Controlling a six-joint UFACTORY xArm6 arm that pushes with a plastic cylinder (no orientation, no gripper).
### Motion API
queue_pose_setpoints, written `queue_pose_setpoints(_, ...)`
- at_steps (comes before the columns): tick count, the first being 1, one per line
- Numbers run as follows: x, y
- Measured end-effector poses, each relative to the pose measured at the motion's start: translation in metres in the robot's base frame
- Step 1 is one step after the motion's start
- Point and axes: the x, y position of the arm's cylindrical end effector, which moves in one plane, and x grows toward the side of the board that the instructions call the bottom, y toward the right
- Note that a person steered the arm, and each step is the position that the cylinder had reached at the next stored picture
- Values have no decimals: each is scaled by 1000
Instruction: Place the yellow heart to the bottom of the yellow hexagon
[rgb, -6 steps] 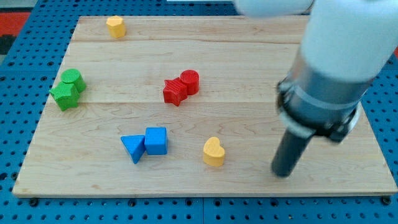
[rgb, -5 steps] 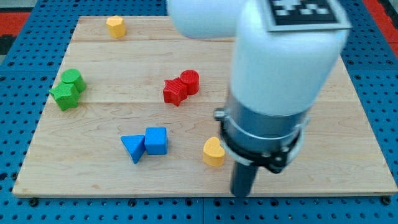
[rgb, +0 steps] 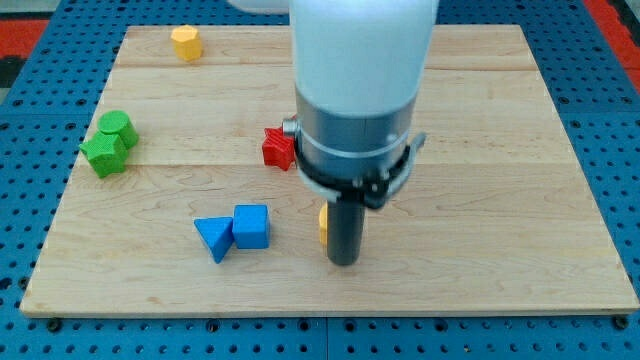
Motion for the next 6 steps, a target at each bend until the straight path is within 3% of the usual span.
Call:
queue_pose_setpoints(2, -59, 34)
queue_pose_setpoints(3, -1, 52)
queue_pose_setpoints(4, 22, -1)
queue_pose_setpoints(6, -88, -6)
